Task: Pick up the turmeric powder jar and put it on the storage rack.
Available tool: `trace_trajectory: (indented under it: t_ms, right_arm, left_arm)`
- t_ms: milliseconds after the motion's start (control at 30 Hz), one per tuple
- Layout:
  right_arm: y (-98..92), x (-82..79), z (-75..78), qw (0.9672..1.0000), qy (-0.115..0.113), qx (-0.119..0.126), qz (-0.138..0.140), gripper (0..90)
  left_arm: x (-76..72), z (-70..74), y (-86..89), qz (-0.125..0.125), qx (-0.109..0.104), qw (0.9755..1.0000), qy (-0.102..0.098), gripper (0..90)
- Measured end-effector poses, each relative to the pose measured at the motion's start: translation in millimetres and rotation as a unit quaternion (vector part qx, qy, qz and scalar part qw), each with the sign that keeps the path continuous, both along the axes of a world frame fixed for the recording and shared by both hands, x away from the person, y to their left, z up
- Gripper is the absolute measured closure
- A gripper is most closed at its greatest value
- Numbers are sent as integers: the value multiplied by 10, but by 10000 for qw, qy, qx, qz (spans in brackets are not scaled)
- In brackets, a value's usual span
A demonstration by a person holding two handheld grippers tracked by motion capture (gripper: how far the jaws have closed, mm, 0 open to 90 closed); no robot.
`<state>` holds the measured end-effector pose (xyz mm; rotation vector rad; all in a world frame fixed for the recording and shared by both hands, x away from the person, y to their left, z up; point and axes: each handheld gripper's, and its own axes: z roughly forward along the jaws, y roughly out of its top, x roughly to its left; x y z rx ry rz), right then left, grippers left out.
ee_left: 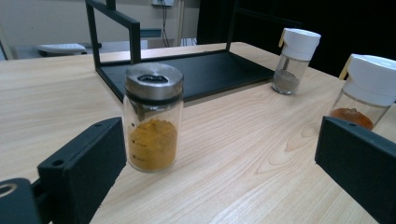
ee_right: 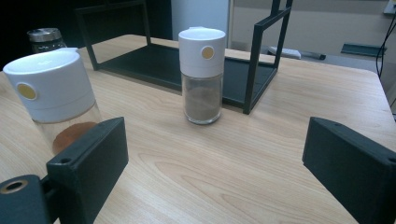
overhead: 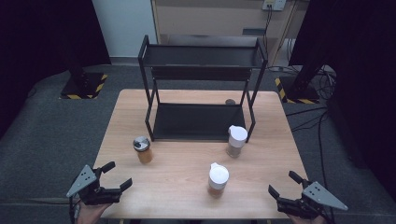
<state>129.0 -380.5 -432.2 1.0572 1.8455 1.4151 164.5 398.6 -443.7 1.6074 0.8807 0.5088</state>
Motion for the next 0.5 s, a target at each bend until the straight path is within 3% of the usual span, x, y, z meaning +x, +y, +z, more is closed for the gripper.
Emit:
trace_trajectory:
  t_ms: [500]
  right_arm:
    - [-2,5,6,10000,30,-22,29,69]
  left_arm:
    - [107,366,-21,-3,302,9995,-109,13]
